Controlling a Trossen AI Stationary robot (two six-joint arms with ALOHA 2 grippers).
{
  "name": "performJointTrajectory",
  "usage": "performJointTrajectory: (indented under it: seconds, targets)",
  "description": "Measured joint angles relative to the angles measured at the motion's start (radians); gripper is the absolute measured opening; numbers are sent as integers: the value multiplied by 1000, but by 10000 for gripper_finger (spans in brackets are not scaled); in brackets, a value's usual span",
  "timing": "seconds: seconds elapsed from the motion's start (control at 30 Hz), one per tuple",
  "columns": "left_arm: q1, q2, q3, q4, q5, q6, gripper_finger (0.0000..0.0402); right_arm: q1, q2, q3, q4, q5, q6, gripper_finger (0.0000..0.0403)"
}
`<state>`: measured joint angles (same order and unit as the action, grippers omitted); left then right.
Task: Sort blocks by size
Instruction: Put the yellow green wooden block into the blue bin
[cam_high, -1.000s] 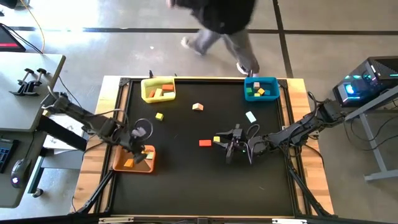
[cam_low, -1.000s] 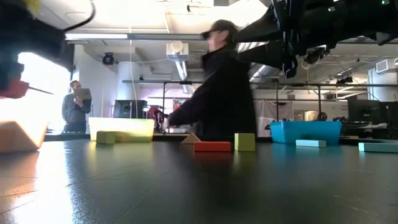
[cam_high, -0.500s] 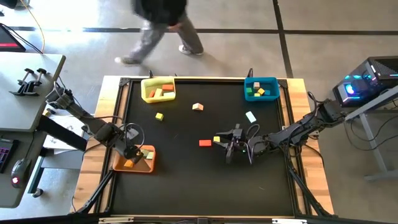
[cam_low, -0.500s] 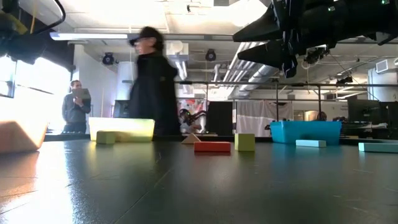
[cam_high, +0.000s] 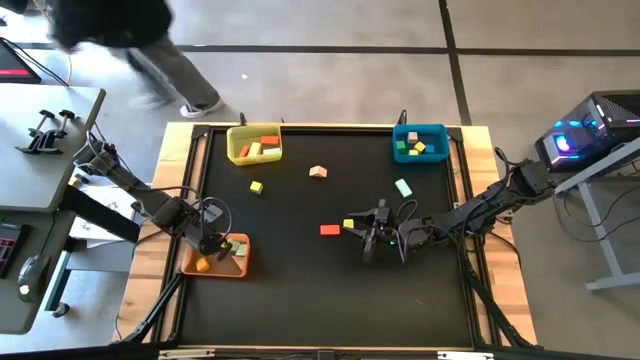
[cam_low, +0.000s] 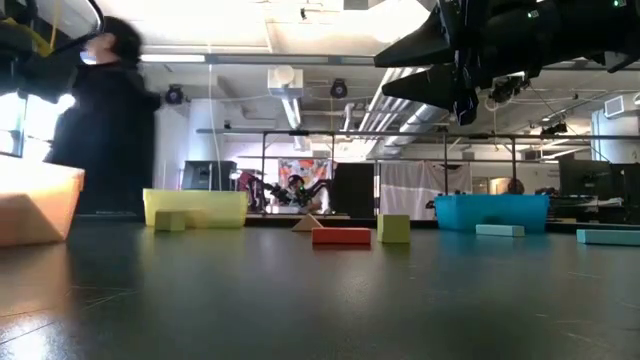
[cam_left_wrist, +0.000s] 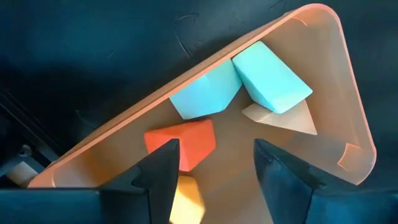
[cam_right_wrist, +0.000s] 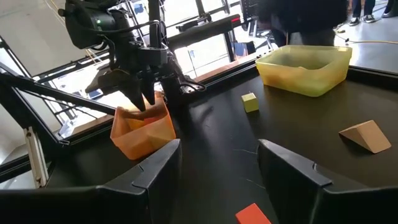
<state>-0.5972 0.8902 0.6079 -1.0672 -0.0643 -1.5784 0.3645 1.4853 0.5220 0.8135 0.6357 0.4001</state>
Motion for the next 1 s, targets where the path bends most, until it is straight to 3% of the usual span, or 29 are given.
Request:
performJointTrajectory:
  seconds: [0.17,0.27,0.43,0.57,0.63,0.83,1.0]
  targets:
    - [0,0,0,0,-10,18,199,0,0,0,0,0,0,206]
    - [0,0,0,9,-79,90,199,0,0,0,0,0,0,206]
    - [1,0,0,124,-338,267,198,0,0,0,0,0,-8,206]
    - [1,0,0,354,-571,494,198,0,0,0,15,0,-16,206]
    - [7,0,0,506,-640,657,198,0,0,0,28,0,-19,206]
    - [59,12,0,880,-647,1160,198,0,-12,0,63,0,-128,206]
    - [136,57,0,1054,-621,1360,198,6,-141,0,43,0,-275,206]
